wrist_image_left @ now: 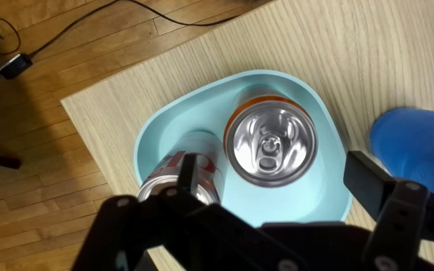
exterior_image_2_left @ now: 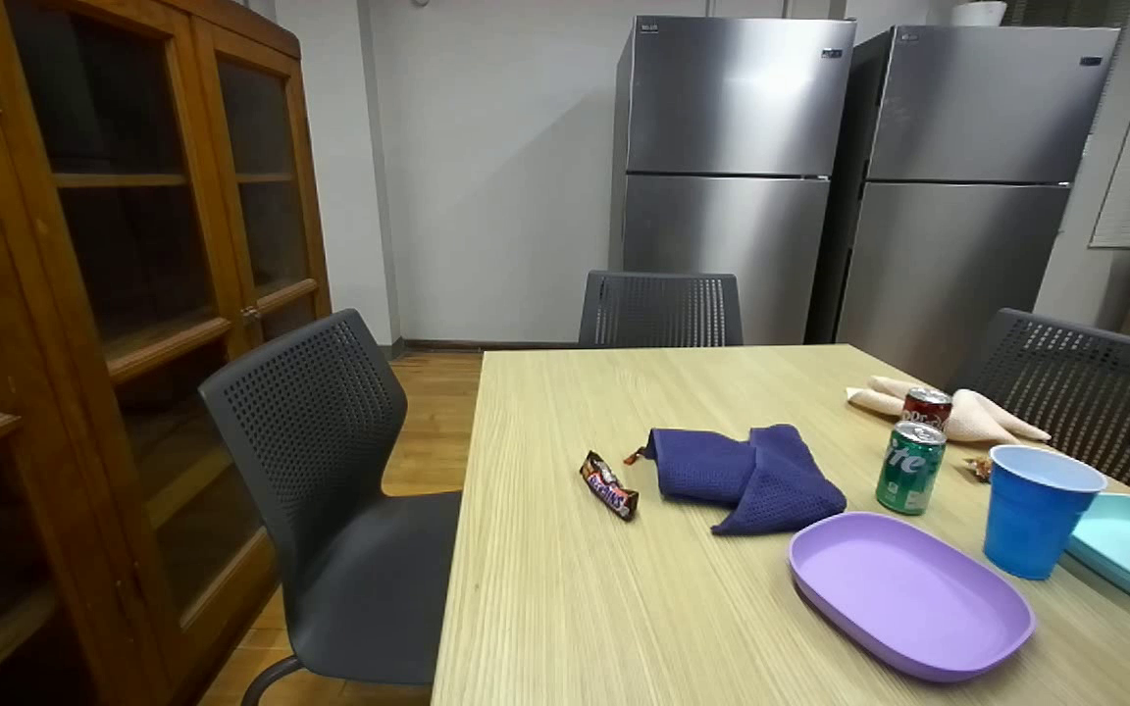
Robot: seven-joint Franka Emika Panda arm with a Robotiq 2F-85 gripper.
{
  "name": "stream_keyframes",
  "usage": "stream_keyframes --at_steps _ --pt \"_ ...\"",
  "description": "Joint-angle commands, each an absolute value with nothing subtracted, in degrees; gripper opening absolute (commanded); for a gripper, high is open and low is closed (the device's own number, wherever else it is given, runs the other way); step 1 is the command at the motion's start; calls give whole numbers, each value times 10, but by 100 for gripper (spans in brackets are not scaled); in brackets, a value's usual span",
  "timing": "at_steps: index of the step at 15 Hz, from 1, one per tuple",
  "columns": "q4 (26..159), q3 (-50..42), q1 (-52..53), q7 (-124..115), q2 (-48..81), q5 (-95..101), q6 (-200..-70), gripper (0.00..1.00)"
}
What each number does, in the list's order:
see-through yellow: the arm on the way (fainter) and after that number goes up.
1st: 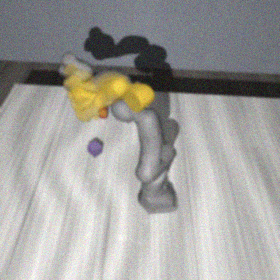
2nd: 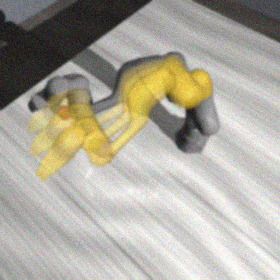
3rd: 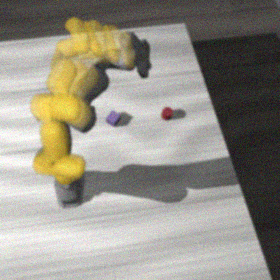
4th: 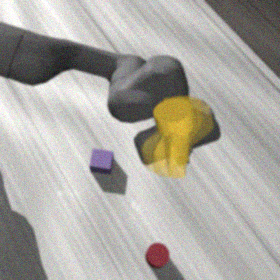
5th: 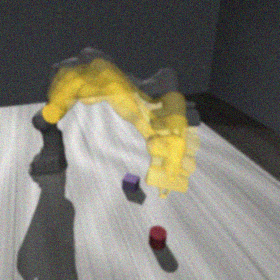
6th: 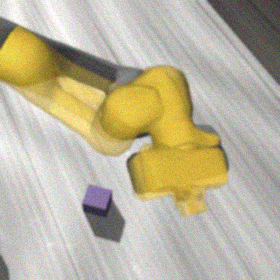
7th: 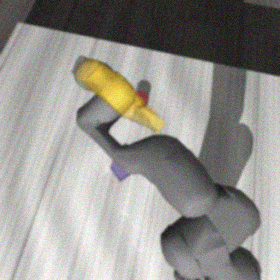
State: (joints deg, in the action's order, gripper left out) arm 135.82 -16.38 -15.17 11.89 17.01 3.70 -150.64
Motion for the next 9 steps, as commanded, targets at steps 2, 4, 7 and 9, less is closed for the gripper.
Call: stream_keyframes --at_steps 2,4,7,9 --pt "1364 -157 -164 121 121 32 -1476 100" --pt "1364 -157 -166 123 104 31 -1469 100" --pt "1353 -161 -165 108 88 27 -1451 100" --pt "1344 -161 -167 108 80 19 -1436 100"
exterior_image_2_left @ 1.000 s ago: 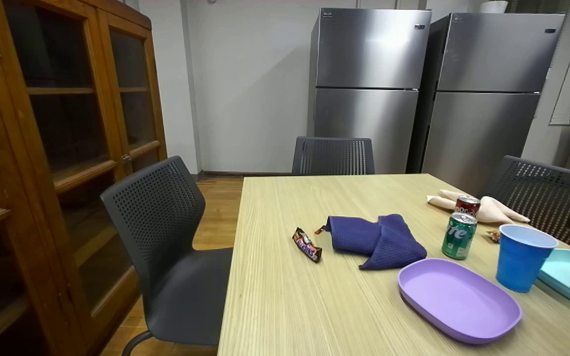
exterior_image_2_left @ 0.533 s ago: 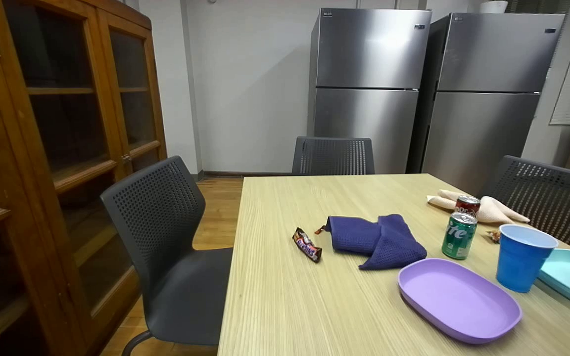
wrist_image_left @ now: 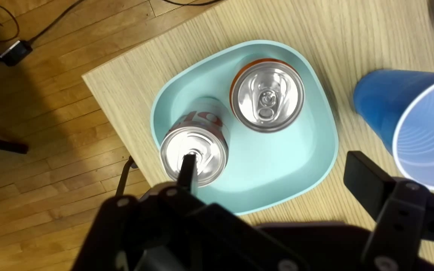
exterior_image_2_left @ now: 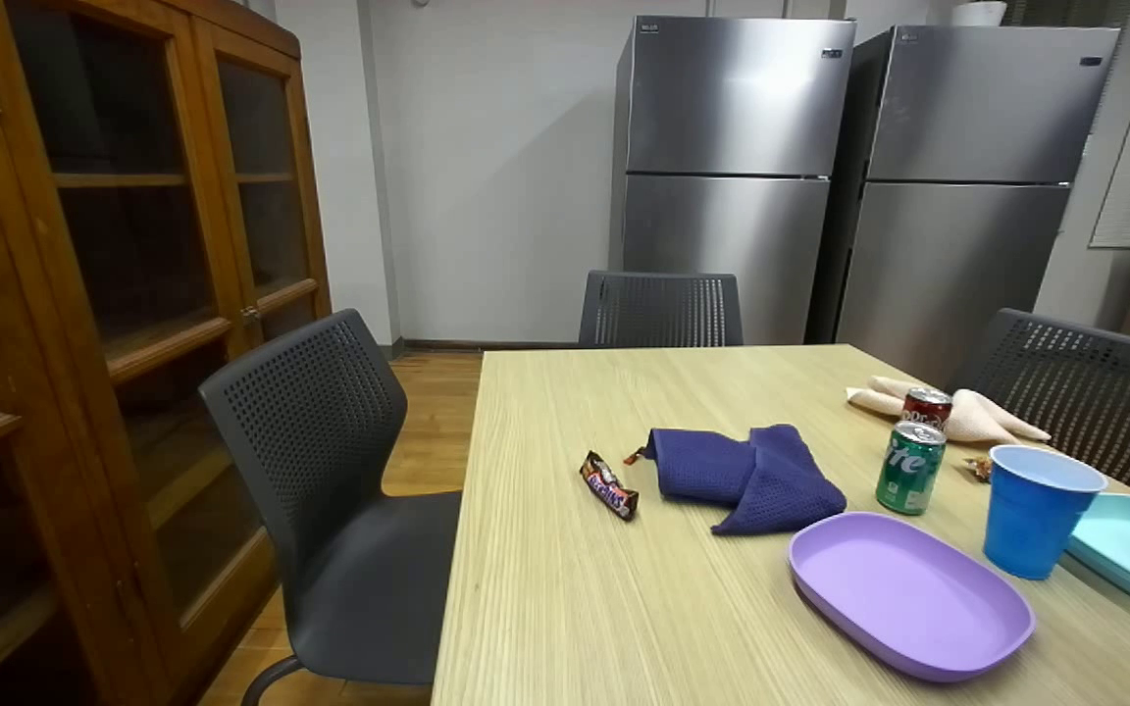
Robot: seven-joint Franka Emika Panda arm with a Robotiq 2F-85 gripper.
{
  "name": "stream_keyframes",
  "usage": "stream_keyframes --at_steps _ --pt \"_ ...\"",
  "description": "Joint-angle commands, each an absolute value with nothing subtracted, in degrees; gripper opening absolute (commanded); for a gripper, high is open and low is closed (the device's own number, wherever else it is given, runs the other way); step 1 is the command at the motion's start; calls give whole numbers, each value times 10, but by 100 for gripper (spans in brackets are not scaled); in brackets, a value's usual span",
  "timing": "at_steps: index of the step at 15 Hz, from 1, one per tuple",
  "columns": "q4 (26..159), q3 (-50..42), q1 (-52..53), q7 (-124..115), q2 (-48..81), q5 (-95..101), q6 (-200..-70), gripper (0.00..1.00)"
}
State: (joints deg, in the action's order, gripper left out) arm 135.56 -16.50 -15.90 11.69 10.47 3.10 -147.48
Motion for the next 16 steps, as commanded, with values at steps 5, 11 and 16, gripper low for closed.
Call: stream_keyframes --at_steps 5,11,16 --pt "1348 -161 -164 115 89 25 -1455 100" --pt "1348 -161 -165 114 89 25 -1455 100" --pt "1301 -155 -170 123 124 -6 -1424 100"
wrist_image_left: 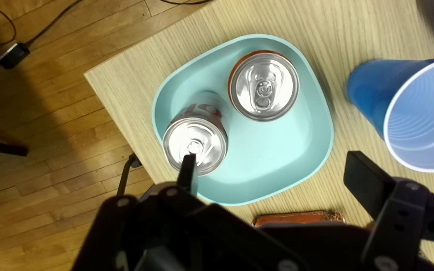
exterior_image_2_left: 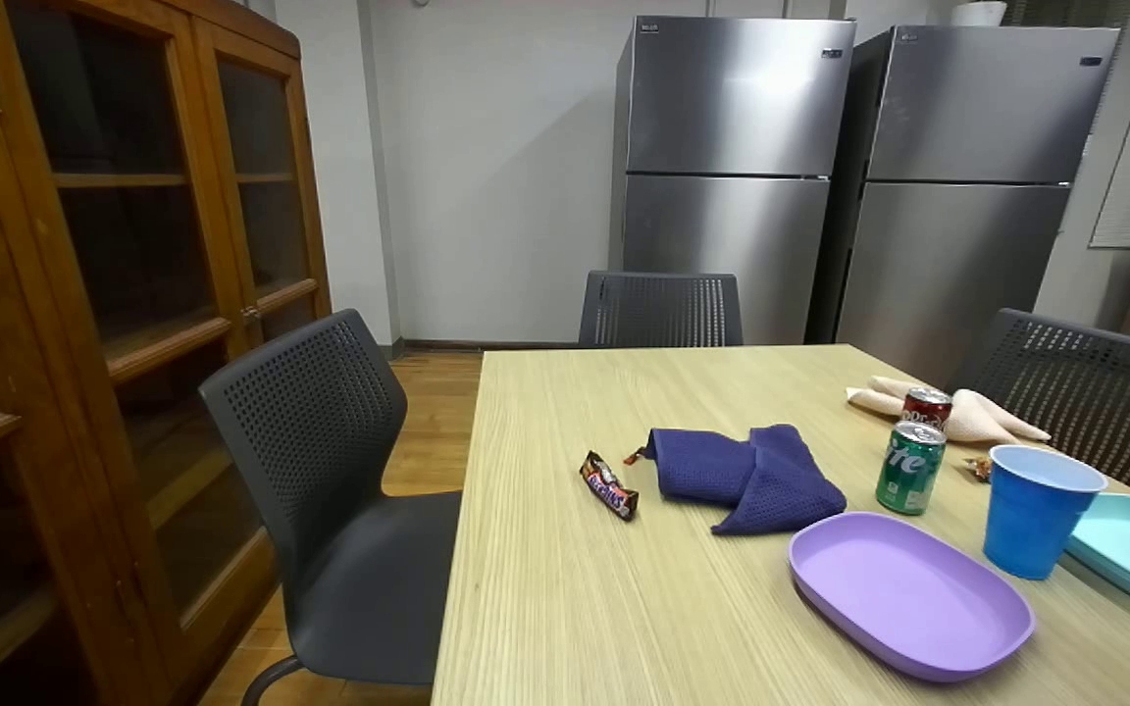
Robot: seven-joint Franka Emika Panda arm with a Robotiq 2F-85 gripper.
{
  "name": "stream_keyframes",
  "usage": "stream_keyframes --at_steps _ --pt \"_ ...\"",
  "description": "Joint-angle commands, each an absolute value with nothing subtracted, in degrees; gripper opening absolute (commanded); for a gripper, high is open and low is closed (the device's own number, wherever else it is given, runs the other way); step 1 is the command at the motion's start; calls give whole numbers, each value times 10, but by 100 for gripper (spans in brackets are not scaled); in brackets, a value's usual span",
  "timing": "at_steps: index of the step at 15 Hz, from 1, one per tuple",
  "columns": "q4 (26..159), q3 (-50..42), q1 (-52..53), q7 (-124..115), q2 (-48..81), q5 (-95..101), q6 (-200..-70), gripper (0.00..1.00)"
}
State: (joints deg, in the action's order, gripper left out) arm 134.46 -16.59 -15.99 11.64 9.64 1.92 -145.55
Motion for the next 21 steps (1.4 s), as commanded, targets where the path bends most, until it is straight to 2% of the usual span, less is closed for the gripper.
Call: stream_keyframes --at_steps 1,14,21 --pt "1282 -153 -172 125 139 -17 -1414 100" --pt "1057 -133 -177 3 305 -95 -1299 100" --pt "998 -131 -165 -136 367 -122 -1309 100"
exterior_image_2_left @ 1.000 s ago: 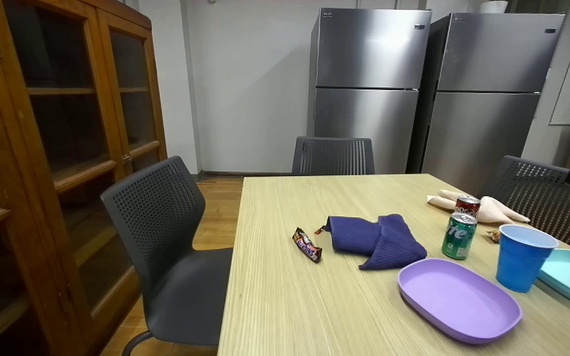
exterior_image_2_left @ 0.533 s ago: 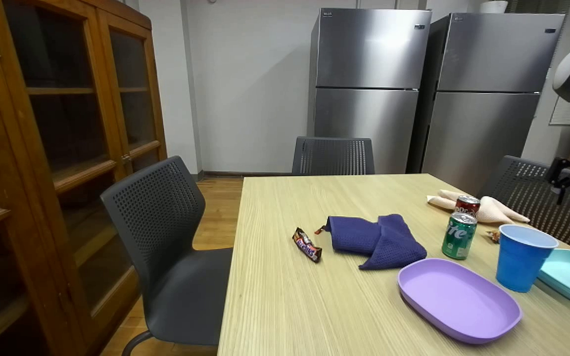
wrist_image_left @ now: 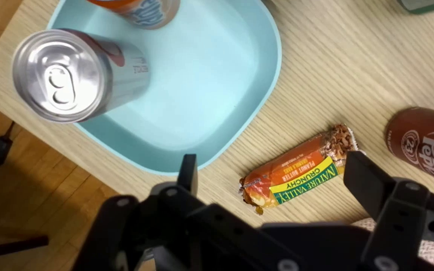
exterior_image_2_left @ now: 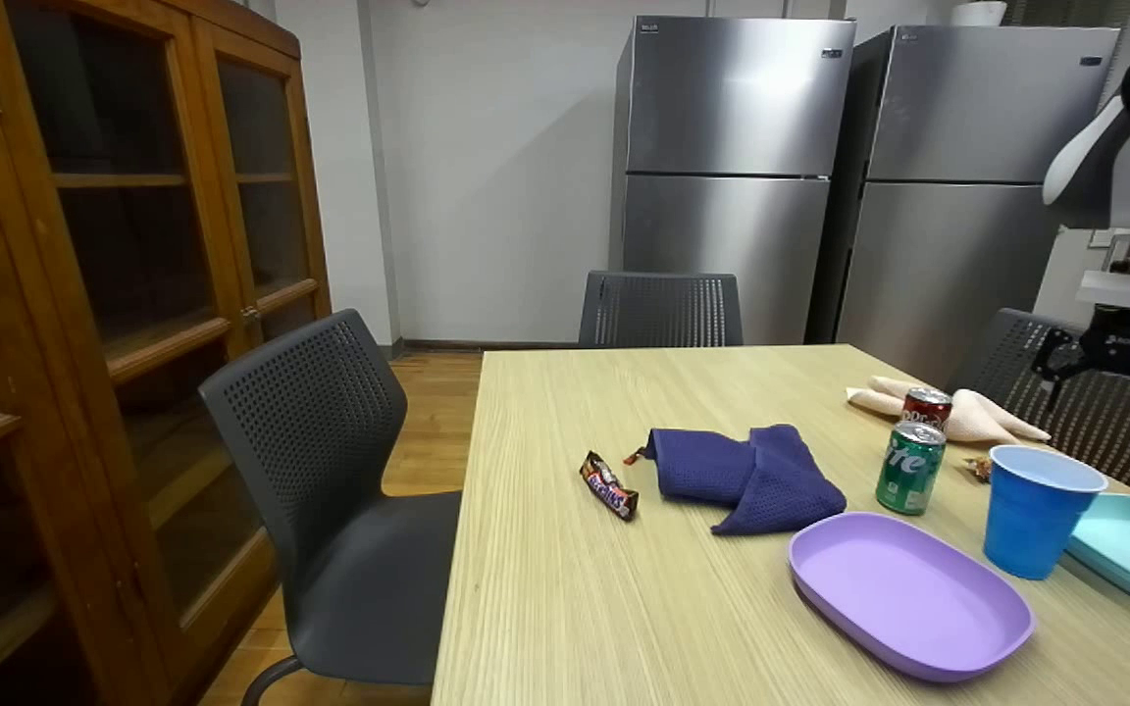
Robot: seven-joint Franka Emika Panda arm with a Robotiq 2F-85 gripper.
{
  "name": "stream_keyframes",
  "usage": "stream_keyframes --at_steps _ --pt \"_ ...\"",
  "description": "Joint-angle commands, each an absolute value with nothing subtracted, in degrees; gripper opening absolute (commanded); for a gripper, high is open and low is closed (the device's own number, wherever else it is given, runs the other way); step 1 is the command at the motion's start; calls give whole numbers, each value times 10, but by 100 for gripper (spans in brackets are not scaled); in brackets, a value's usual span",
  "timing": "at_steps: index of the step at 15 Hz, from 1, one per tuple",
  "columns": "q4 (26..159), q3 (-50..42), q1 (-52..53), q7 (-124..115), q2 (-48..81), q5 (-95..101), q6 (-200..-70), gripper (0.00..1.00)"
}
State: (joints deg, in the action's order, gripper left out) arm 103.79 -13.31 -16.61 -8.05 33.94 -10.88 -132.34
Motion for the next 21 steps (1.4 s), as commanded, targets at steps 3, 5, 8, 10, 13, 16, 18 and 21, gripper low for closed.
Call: stream_keyframes --at_steps 3,5,8,10,13,16,18,21 --pt "982 -137 -156 -194 385 -126 -1312 100" --pt "972 -141 -149 -238 396 -126 -1313 100" --pt "956 -147 -139 -303 412 -128 -1309 100" --pt "944 -148 -134 -339 422 -132 -1306 100" --pt "940 -139 -139 -349 426 -140 -1306 100" --pt "955 -142 -136 -335 424 -133 -1321 100" --pt "954 -142 -136 -335 424 -134 -1321 100" --pt "954 -142 -136 -335 424 -134 -1321 100"
